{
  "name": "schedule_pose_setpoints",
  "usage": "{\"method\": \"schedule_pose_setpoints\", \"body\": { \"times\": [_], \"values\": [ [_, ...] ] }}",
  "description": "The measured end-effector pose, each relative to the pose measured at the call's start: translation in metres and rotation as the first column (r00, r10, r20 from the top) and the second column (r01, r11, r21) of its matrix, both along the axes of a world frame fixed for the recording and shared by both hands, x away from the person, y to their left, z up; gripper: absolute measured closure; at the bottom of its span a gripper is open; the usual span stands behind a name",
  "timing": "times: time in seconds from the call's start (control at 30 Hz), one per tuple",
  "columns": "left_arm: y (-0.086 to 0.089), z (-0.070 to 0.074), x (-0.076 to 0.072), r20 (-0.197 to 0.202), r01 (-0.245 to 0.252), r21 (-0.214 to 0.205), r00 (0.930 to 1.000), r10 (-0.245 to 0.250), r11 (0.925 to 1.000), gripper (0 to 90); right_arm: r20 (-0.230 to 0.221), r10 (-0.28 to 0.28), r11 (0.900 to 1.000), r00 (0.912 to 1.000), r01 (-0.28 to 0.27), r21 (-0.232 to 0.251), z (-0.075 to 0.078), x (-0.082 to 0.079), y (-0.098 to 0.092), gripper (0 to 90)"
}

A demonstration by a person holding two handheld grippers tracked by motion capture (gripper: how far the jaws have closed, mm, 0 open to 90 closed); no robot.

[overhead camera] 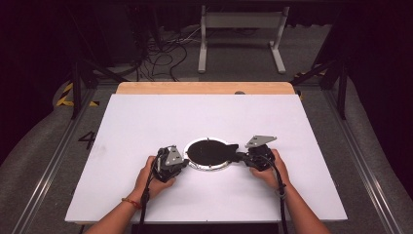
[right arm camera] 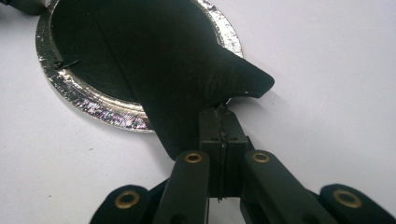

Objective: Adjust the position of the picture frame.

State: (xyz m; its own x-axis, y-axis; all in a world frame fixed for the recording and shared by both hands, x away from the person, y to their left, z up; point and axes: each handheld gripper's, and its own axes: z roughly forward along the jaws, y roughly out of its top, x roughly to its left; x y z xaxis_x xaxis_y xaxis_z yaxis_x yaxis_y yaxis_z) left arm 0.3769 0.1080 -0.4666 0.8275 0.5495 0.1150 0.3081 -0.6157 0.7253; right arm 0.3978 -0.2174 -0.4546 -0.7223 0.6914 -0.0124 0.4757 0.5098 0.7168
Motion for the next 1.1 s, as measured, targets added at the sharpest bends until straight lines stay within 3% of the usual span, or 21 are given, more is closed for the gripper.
{"method": "schedule_pose_setpoints", "body": {
  "times": [1.1],
  "values": [
    [0.0058, -0.0002, 0.0077, 0.007, -0.015, 0.003, 0.9999, 0.015, 0.9999, 89.7, -0.016, 0.026, 0.9997, 0.9996, -0.026, -0.005, 0.0009, -0.0090, 0.0050, 90.0]
  ]
}}
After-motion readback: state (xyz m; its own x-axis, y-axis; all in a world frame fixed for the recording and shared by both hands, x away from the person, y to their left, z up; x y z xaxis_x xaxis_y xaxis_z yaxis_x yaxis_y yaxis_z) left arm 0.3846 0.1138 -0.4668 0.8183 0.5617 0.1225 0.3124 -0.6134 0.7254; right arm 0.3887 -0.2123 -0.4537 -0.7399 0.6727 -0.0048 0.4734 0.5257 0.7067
